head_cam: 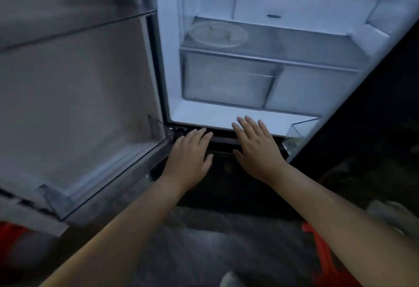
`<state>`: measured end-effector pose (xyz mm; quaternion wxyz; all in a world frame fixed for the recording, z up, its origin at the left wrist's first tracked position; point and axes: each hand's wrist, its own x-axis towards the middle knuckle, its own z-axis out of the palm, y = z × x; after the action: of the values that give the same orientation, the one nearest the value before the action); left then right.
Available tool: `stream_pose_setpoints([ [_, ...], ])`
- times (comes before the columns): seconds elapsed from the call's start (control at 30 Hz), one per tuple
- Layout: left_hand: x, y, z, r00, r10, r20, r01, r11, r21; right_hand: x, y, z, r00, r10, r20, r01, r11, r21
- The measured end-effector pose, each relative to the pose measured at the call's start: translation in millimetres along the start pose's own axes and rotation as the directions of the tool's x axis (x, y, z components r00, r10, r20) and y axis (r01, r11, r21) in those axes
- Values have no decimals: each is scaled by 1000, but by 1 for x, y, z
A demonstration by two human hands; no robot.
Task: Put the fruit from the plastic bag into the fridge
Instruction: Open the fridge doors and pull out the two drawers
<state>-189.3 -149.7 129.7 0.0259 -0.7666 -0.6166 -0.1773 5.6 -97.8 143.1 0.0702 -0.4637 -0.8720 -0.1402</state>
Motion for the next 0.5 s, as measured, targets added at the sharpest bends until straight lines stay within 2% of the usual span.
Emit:
stream_pose_setpoints([
  [0.17,53,60,9,984,177,5,-177,983,-47,-38,70,-26,986,169,-10,-169,981,-94],
  [0.3,85,97,22,970,239,38,-236,969,-71,-59,95,-35,992,120,-33,-124,981,-147],
  [0.5,107,120,44,961,268,60,-265,962,-62,-66,97,-26,983,166,-80,-176,974,-143],
])
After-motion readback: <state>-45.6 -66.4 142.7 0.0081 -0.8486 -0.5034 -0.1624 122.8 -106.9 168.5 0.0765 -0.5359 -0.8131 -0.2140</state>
